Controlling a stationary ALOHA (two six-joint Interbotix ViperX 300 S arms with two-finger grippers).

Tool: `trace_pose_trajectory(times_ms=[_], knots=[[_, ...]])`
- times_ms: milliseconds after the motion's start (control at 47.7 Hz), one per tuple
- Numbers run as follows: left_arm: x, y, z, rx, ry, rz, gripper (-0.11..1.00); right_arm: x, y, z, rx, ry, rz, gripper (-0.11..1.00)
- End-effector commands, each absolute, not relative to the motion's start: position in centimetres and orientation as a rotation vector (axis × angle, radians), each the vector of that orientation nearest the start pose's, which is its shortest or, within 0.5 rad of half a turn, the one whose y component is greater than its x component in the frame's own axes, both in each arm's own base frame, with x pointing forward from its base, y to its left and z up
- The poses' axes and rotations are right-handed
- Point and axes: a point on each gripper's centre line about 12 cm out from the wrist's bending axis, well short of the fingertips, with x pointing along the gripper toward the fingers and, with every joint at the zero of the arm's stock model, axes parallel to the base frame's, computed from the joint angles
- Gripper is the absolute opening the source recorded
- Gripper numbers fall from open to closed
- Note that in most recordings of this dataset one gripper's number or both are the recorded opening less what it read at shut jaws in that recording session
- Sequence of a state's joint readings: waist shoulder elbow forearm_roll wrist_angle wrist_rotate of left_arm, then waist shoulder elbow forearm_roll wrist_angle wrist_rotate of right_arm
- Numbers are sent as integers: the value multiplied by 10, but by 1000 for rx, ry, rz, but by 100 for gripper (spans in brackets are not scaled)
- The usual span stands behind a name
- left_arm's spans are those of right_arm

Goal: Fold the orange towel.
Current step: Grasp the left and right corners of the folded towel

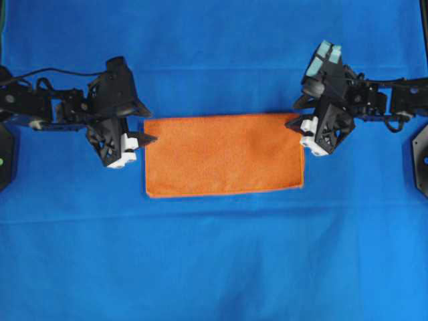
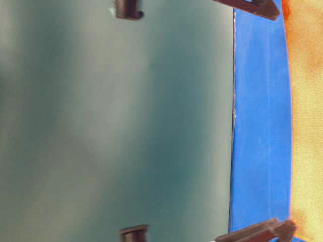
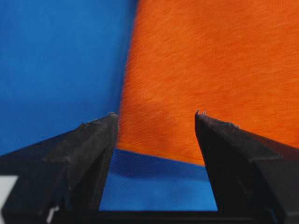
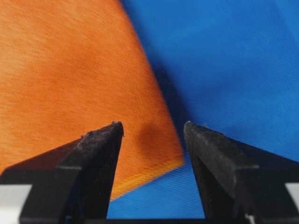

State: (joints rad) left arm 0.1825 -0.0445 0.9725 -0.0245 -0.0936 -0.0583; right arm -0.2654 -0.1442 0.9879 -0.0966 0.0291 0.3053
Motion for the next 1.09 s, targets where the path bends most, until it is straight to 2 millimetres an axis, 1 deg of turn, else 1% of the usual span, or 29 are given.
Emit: trace_pose_trajectory(times_ms=[0, 105, 168, 357, 440, 482, 545, 587, 608, 671, 692, 734, 944, 1070], knots=[[308, 61, 103, -155, 800, 219, 60, 285, -82, 114, 311, 847, -352, 60], [308, 61, 98, -155, 804, 219, 60, 283, -82, 104, 314, 880, -355, 59], [307, 60, 96, -156, 811, 219, 60, 283, -82, 102, 316, 885, -355, 59], [306, 61, 94, -160, 819, 222, 57, 285, -82, 102, 315, 870, -351, 59], [306, 61, 95, -160, 821, 222, 54, 284, -82, 102, 316, 868, -352, 56], [306, 61, 94, -161, 827, 222, 49, 285, -82, 102, 315, 867, -351, 52], [305, 61, 93, -163, 842, 223, 38, 285, -80, 102, 312, 867, -345, 41], [304, 61, 92, -164, 853, 223, 27, 285, -78, 102, 310, 870, -339, 31], [304, 61, 92, -164, 858, 223, 23, 285, -77, 102, 308, 872, -337, 23], [303, 60, 91, -166, 873, 223, 10, 285, -74, 102, 303, 873, -328, 5], [303, 60, 90, -166, 876, 223, 7, 286, -73, 102, 301, 873, -325, 2], [303, 60, 91, -166, 877, 223, 2, 286, -72, 102, 300, 874, -320, 2], [305, 61, 93, -167, 873, 224, 2, 287, -70, 102, 303, 871, -318, 2], [308, 63, 102, -169, 872, 227, 2, 287, -71, 108, 305, 859, -320, 2]])
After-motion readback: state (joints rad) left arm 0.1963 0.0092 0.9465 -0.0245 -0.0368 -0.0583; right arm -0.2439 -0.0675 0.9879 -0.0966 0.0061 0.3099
